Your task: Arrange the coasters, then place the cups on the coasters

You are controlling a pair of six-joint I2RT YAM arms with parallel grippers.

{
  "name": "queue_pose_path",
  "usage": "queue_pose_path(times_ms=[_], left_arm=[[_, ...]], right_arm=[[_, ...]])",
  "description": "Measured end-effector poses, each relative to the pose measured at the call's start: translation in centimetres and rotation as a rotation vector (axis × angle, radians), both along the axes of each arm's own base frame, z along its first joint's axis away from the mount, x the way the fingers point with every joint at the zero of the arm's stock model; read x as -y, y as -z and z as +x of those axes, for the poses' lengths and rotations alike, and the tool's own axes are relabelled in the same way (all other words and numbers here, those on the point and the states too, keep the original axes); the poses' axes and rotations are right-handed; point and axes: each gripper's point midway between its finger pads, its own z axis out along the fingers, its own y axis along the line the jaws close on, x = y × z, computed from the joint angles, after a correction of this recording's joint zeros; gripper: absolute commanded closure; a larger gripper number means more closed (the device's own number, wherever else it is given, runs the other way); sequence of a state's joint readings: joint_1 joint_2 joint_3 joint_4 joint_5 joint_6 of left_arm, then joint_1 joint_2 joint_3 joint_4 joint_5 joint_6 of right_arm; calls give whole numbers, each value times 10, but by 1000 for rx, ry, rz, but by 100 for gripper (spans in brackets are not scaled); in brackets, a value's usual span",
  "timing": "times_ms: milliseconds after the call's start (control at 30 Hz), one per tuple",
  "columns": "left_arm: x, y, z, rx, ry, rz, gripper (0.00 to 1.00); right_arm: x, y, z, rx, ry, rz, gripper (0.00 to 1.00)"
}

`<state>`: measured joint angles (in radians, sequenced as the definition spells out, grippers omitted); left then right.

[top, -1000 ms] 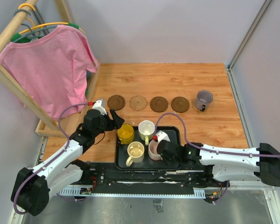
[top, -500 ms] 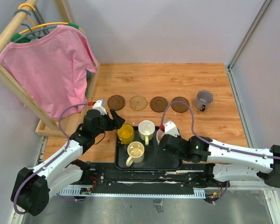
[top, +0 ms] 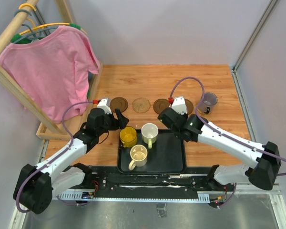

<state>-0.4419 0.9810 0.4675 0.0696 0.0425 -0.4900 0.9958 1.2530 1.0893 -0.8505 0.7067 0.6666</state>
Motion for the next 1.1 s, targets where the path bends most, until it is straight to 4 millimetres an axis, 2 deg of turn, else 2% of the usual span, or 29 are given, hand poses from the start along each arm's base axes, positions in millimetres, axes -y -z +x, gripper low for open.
queue_pose_path(times_ms=[300, 433, 633, 767, 933, 1100], left_arm=[[9, -3, 23, 9, 17, 34, 21], [13, -8, 31, 18, 23, 37, 21], [16, -16, 38, 40, 29, 40, 21], [17, -13, 39, 35, 31, 45, 21], [17, -11, 40, 27, 31, 48, 21], [17, -12, 40, 30, 30, 47, 21]], right_arm=[[37, 31, 63, -75, 138, -27, 99], [46, 43, 83, -93, 169, -6, 99], [53, 64, 106, -131, 198, 43, 99], [56, 74, 116, -161, 201, 60, 99], [50, 73, 131, -162, 181, 112, 99], [56, 74, 145, -155, 190, 142, 99]])
